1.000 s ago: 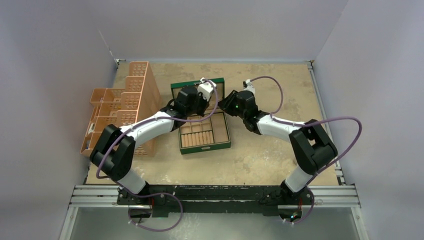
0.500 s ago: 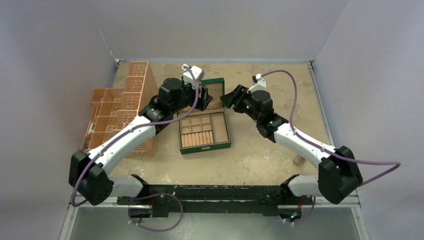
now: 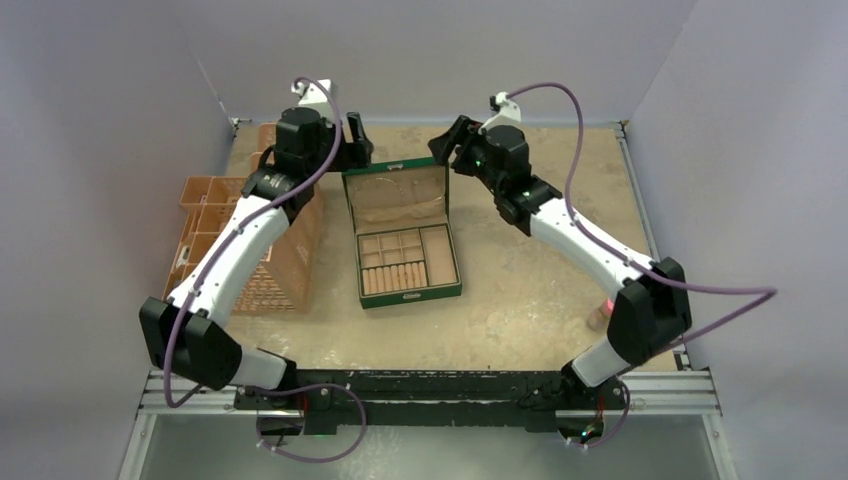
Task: Organize the mixed jewelry
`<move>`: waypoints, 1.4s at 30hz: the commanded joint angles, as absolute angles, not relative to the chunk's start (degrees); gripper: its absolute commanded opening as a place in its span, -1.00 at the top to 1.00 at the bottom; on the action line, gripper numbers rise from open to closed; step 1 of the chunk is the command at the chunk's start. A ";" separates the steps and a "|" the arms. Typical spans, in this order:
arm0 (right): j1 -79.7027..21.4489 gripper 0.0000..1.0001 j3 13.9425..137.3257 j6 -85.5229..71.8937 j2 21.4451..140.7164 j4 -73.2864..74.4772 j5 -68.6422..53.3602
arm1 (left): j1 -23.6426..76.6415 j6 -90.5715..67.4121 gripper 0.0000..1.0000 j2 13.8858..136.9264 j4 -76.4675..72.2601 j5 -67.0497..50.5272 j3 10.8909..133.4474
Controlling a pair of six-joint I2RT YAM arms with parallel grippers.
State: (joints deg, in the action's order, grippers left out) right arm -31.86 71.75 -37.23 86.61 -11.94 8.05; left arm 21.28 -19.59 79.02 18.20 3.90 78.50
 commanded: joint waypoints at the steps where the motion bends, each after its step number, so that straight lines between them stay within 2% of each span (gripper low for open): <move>1: -31.47 -0.38 79.43 -37.08 92.24 -7.55 10.10 | 16.56 -25.62 -0.51 83.09 21.46 -1.76 81.78; 8: -31.51 -0.23 80.38 -35.58 96.68 -5.14 8.17 | 15.65 -23.62 -0.44 86.42 23.03 -4.05 81.32; 15: -31.47 -0.06 75.05 -34.75 94.21 -4.81 2.29 | 15.07 -20.27 -0.41 84.15 24.70 -6.19 78.43; 23: -31.46 0.02 64.48 -33.93 85.31 -3.68 -1.46 | 13.45 -19.44 -0.41 77.78 25.16 -17.71 76.64; 42: -31.47 0.07 41.46 -37.66 60.25 2.82 -12.08 | 13.45 -22.37 -0.37 63.02 34.35 -24.31 63.72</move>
State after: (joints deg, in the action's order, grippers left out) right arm -31.81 44.18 -37.06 64.42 -1.23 -9.04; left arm 13.56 -20.21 64.51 32.21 -22.70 66.19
